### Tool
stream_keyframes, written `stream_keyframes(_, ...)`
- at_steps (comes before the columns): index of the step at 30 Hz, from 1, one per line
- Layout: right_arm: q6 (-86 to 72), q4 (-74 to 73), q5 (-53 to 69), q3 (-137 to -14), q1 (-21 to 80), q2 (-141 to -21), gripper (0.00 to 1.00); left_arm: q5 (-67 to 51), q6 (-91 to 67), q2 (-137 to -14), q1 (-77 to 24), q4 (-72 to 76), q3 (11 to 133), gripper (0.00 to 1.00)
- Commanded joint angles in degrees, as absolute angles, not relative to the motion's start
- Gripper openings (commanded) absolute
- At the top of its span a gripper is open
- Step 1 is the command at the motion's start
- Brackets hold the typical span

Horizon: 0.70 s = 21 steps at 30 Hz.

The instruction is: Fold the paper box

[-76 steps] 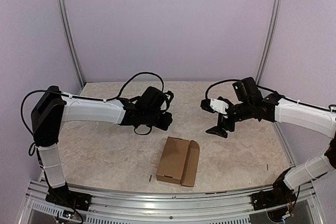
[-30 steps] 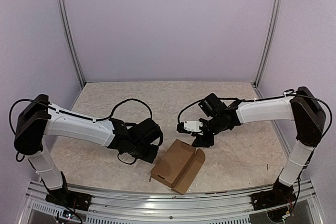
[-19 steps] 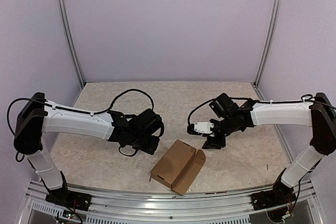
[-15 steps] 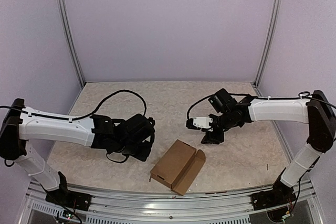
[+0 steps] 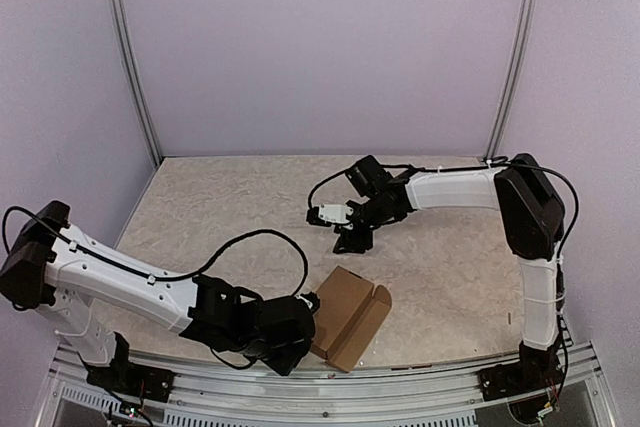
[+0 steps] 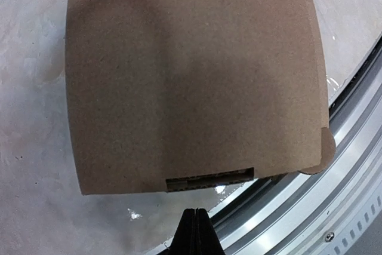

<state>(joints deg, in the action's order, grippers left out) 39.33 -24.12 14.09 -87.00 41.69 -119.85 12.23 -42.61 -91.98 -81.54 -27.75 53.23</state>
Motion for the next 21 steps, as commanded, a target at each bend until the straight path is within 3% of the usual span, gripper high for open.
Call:
stream_keyframes(1,41.9,-28.1,20.2,-88.8,42.9,-121.8,0.56,10.7,-42.4,-95.2,-81.0,-22.6,55.0,0.00)
stream_keyframes(6,42.5,-30.3,20.3,-88.1,41.7,-122.1,0.56,13.6,-38.8,-97.6,-76.3,-20.9,56.2,0.00)
stream_keyframes(12,42.5,-31.1,22.1,-84.7,34.7,-119.0,0.56,12.4,-24.4,-98.5,-63.9,-13.6,56.5,0.00)
stream_keyframes(21,42.0,-27.4,17.7,-68.5,27.6,-109.0,0.56,6.0,-7.7,-109.0,-50.3,-8.8,70.3,0.01)
